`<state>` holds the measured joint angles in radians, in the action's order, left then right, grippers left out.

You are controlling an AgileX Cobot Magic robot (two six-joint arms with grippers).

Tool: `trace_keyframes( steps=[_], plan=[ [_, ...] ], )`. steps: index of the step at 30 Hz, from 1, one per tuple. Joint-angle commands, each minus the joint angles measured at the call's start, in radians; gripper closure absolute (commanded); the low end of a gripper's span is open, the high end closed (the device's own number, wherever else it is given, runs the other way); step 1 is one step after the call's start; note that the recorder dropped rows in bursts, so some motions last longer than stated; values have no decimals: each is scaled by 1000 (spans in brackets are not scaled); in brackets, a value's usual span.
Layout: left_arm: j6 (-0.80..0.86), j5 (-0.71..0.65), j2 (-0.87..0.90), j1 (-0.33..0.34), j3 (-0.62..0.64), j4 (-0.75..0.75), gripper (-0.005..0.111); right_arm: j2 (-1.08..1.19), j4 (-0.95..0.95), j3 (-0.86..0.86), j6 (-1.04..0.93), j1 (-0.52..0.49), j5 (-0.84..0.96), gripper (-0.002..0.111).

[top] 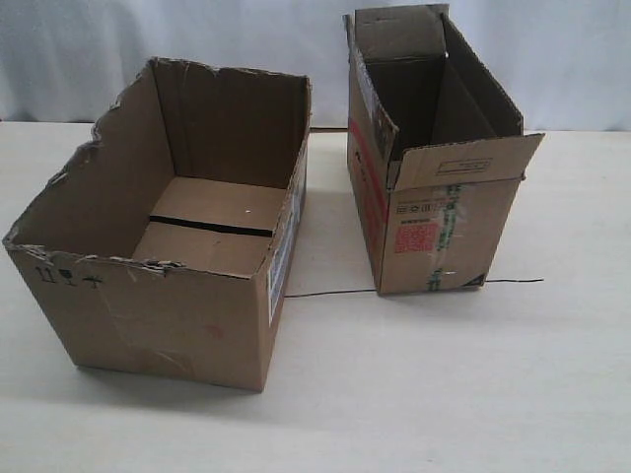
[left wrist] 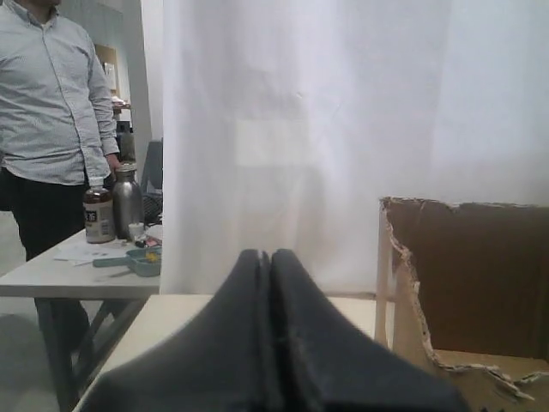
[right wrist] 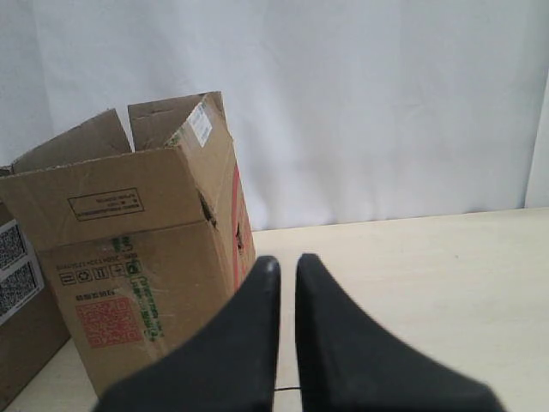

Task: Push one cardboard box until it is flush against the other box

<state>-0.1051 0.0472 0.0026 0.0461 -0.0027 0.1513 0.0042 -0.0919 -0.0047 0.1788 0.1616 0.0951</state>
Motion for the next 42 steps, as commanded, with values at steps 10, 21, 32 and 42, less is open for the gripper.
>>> trace_keyframes(
  steps=[10,21,32,42],
  plan=[
    [-433,41,-3,-1,3,-310,107,-4,-5,5,0,3,7,103],
    [-415,-247,-3,-1,3,-258,107,-4,-5,5,0,3,7,103],
    [-302,-213,355,-178,-14,-302,107,-4,-5,5,0,3,7,103],
    [-18,-370,785,-363,-276,-296,107,-4,-5,5,0,3,7,103]
  ],
)
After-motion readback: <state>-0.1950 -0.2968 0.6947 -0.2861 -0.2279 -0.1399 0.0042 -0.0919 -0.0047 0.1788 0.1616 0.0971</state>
